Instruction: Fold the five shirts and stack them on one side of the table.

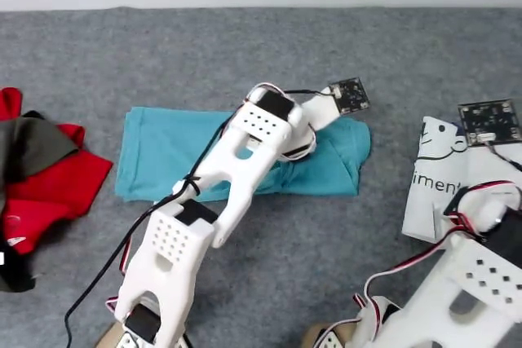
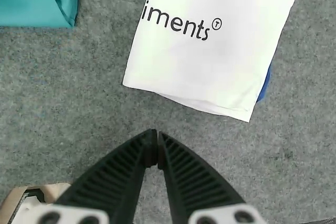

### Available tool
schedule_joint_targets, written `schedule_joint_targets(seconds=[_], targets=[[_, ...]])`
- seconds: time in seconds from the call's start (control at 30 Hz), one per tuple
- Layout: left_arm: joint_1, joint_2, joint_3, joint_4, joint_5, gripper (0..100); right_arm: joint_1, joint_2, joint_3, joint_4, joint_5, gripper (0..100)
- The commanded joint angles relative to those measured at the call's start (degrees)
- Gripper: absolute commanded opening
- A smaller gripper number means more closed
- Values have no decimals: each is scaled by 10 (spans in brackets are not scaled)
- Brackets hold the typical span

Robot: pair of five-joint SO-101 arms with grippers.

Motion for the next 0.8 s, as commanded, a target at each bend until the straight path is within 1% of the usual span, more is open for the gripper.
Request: schedule_joint_targets(seconds=[0.0,0.17,0.27,0.4,0.57,0.67,0.77], targets=[[-18,-6,-22,-15,-16,173,6,-12,-3,23,-4,9],[-35,-13,-29,2,-18,172,6,-13,5,23,-5,9],[-31,-13,-95,83,-18,171,6,-14,20,23,-5,9],[-7,-12,-204,187,-16,170,6,-14,25,23,-5,9],[35,-9,-309,285,-14,170,6,-14,25,23,-5,9],[51,-18,-305,283,16,171,6,-14,25,22,-5,9],[67,-30,-257,283,16,172,6,-14,25,22,-5,9]])
